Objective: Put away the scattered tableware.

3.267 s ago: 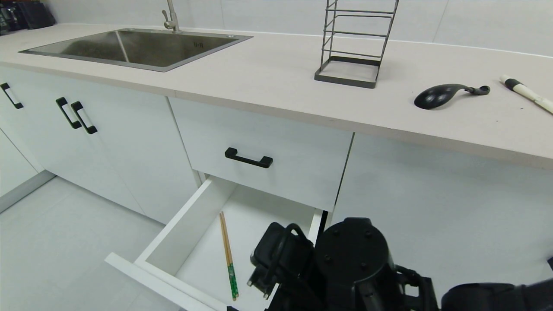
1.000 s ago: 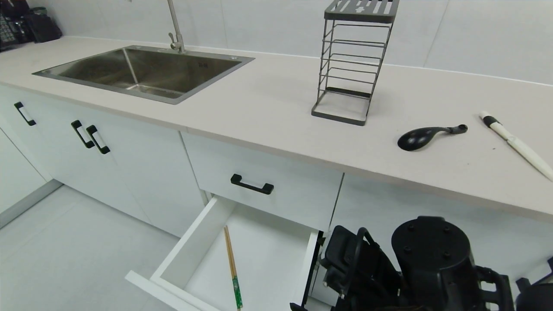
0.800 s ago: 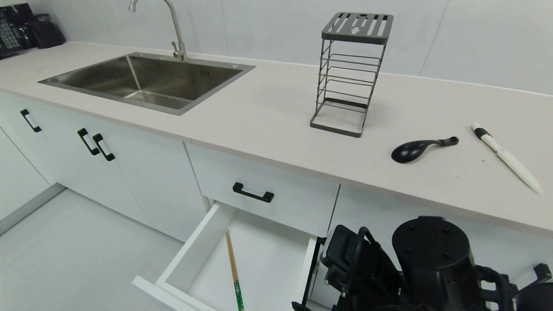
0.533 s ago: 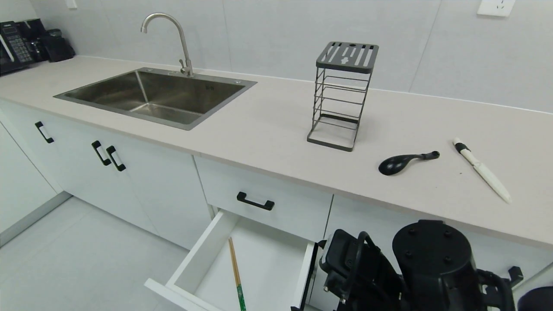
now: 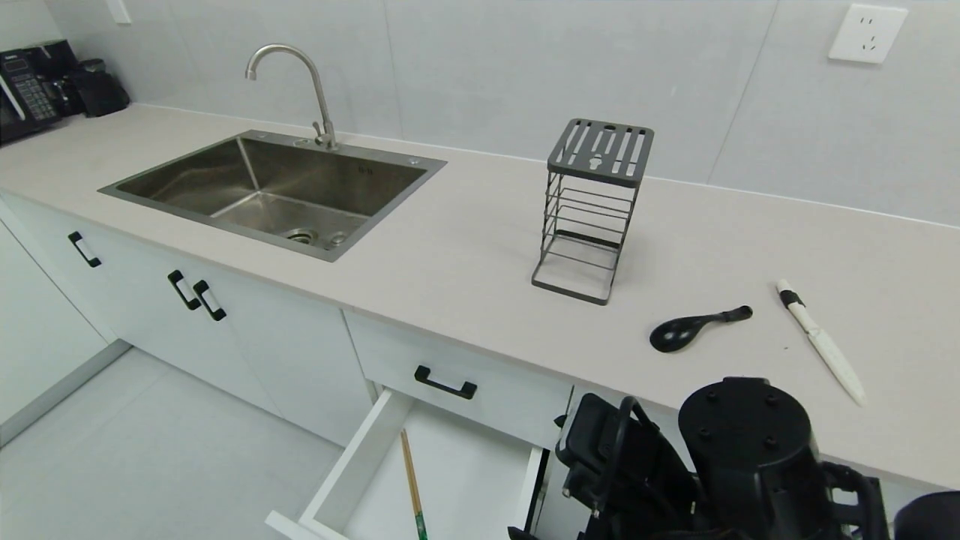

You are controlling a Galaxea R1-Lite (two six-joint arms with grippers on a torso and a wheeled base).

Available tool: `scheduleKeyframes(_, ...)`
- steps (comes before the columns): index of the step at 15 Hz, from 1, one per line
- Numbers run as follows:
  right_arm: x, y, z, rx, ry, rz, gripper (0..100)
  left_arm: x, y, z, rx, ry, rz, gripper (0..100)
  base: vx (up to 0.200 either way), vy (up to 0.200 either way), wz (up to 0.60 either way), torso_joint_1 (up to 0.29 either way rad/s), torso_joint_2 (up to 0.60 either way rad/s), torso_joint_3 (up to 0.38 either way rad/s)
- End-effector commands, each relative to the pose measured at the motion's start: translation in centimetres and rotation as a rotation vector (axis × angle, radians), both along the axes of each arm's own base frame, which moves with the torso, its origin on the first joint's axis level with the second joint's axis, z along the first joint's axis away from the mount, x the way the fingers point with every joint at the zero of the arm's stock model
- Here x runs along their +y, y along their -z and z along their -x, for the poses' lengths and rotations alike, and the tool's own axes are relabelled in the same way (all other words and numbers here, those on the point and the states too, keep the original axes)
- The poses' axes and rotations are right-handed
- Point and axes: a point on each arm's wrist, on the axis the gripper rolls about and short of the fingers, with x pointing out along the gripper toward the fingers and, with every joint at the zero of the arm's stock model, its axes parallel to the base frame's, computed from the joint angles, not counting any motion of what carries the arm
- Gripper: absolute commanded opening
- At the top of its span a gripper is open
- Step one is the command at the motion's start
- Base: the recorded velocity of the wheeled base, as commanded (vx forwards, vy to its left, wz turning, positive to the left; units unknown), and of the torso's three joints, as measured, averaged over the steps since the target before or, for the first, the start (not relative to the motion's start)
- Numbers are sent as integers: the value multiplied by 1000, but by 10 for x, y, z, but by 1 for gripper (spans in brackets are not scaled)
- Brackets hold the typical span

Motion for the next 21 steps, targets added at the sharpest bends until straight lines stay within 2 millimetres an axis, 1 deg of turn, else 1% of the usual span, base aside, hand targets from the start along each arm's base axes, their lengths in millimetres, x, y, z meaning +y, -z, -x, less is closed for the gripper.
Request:
scheduleKeyframes(1, -1, 3, 1, 5, -1, 9, 100, 0, 0, 0, 1, 0, 0, 100, 0, 0, 0, 286, -525, -261)
scheduleKeyframes(4, -1, 3, 1, 7, -1, 12, 100, 0, 0, 0, 1, 0, 0, 100, 0, 0, 0, 290, -549, -268)
scheduleKeyframes(6, 5, -3, -4, -5, 0, -10, 100, 0, 0, 0, 1, 0, 0, 100, 0, 0, 0, 273, -527, -249)
scheduleKeyframes(8, 6, -2, -10, -2, 13, -12, 100, 0, 0, 0, 1, 0, 0, 100, 0, 0, 0, 102, -200, -97)
scheduleKeyframes(11, 2, 2, -10, 17, 17, 1, 100, 0, 0, 0, 1, 0, 0, 100, 0, 0, 0, 24, -44, -19)
scheduleKeyframes(12, -5, 4, -17, 55, 9, -15, 100, 0, 0, 0, 1, 0, 0, 100, 0, 0, 0, 0, 0, 0)
scheduleKeyframes(14, -13, 8, -21, 102, -27, -33, 100, 0, 0, 0, 1, 0, 0, 100, 0, 0, 0, 0, 0, 0)
scheduleKeyframes(15, -17, 10, -23, 107, -13, -28, 100, 0, 0, 0, 2, 0, 0, 100, 0, 0, 0, 0, 0, 0)
scheduleKeyframes(19, -19, 10, -22, 113, 5, -47, 100, 0, 0, 0, 2, 0, 0, 100, 0, 0, 0, 0, 0, 0)
scheduleKeyframes(21, -22, 8, -23, 131, 48, -71, 100, 0, 0, 0, 1, 0, 0, 100, 0, 0, 0, 0, 0, 0)
